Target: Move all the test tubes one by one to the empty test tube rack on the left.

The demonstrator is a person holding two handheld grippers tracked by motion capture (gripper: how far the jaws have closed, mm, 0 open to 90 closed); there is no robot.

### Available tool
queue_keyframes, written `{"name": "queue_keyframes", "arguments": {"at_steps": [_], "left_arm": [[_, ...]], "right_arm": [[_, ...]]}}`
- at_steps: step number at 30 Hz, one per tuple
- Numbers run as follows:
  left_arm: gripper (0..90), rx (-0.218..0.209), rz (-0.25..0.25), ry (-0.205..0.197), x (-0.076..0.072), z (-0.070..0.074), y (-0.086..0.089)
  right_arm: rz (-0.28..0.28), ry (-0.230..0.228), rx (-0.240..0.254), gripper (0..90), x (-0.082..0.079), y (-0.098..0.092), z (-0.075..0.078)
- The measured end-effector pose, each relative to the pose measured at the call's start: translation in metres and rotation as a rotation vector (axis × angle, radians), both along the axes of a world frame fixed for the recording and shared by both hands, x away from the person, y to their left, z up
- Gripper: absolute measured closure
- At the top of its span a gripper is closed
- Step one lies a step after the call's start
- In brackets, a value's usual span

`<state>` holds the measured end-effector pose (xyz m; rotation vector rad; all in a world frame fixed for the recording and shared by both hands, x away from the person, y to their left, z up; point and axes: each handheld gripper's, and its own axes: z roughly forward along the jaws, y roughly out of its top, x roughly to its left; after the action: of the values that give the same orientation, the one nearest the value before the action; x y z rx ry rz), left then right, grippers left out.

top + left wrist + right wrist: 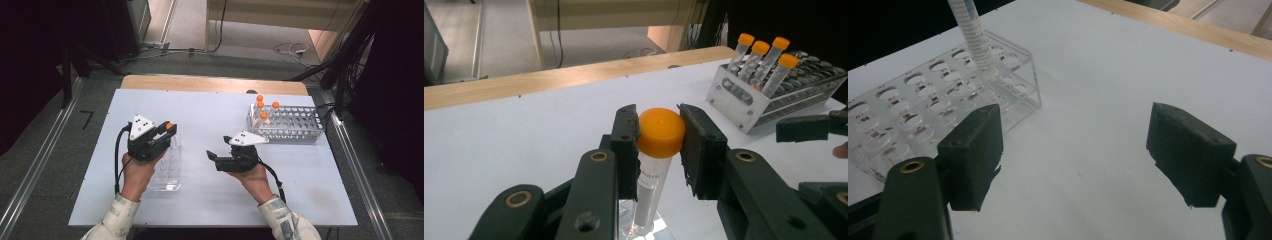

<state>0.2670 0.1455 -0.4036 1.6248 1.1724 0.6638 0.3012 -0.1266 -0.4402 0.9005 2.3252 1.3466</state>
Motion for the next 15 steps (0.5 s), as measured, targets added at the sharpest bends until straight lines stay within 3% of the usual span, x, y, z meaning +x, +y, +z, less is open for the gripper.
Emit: {"name": "queue_keyframes", "arguments": {"at_steps": [9,15], "left_arm": [[69.3,0.017,0.005,0.036,0.001,-0.02,-0.003],[69.2,0.047,0.004,0.033,0.001,-0.023,-0.006]], "right_arm": [[0.001,0.002,-0.004,21.3,0.0,0.0,-0.001],[0.002,0.001,-0.007,21.3,0.0,0.0,-0.001]]}}
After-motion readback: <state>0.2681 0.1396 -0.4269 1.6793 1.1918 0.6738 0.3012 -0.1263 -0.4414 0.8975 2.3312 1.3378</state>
